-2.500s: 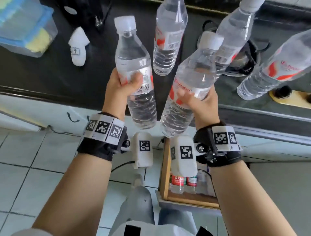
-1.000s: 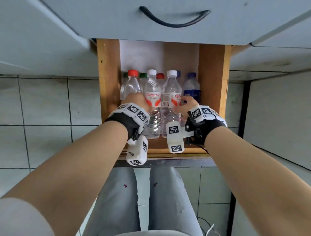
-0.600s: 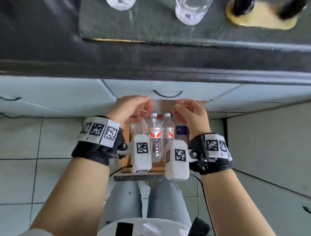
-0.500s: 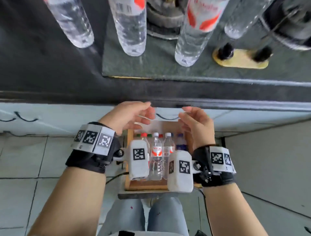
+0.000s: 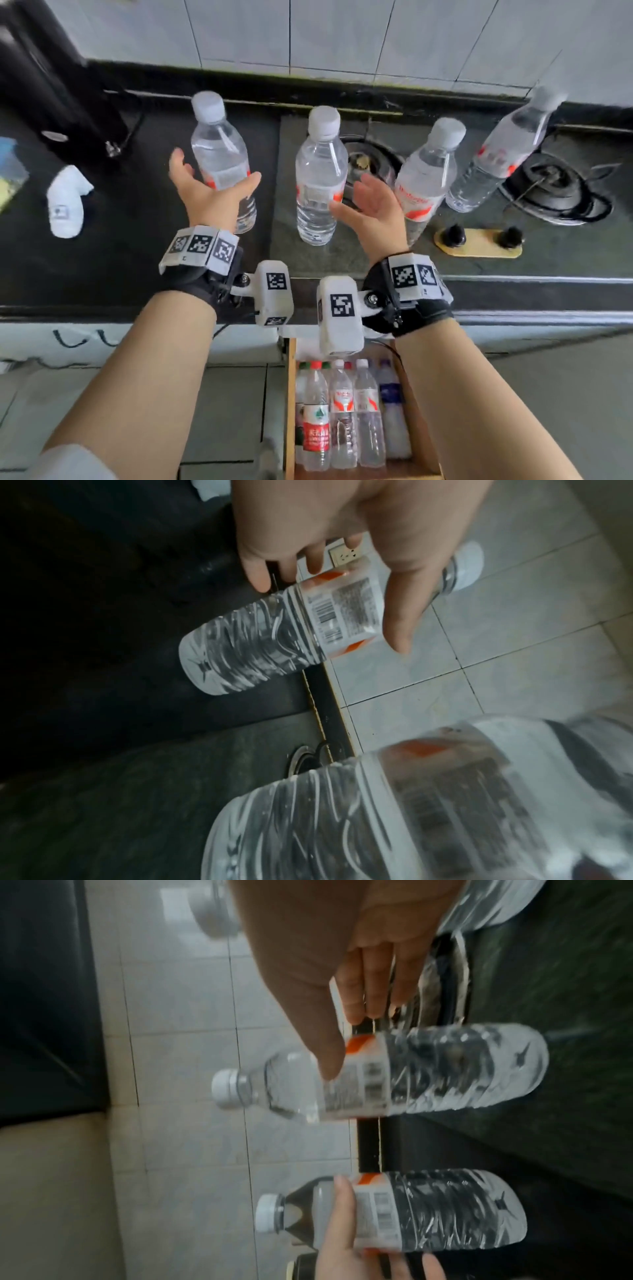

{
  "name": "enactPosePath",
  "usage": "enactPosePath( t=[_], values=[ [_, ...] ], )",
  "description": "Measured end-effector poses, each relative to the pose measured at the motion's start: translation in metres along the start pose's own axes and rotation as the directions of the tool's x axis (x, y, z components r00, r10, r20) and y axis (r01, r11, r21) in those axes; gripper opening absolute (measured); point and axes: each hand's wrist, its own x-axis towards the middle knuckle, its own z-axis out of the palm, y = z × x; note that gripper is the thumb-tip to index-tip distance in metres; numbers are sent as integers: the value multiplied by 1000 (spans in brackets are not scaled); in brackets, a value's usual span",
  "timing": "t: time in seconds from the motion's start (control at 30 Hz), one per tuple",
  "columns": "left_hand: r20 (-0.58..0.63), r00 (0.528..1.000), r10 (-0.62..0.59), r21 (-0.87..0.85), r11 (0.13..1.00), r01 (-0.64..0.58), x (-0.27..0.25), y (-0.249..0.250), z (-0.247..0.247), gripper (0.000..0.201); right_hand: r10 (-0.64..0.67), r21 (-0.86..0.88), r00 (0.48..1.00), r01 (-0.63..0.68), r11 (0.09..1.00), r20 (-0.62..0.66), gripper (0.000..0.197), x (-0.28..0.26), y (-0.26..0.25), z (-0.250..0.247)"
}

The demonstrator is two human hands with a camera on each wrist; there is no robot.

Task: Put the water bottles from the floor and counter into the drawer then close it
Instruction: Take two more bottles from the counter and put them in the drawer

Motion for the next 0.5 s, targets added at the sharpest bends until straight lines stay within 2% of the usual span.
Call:
enactPosePath(
  t=[0.1, 0.2, 0.3, 0.4, 0.43, 0.5],
  values=[
    [19, 999, 38, 9, 999, -38, 13, 0, 2, 87, -70, -79, 991, 80, 994, 117, 75, 14, -7, 25],
    [-5, 999, 43, 58, 997, -43, 19, -3, -2, 70, -86, -126, 993, 96, 987, 78, 76, 23, -5, 35],
    [48, 986, 162, 130, 977, -167, 13, -3, -7, 53, -118, -107, 991, 125, 986, 68, 78, 20, 0, 34],
    [139, 959, 247, 86, 962, -260, -12, -6, -16, 30, -148, -88, 972, 166, 982, 183, 68, 5, 3, 22],
    [154, 959, 239, 72, 965, -252, -24, -7, -21, 27, -154, -79, 963, 175, 981, 221, 65, -3, 3, 17],
    [150, 965, 217, 73, 971, -229, -47, -16, -32, 35, -145, -63, 955, 167, 984, 260, 70, -19, 4, 6]
  ],
)
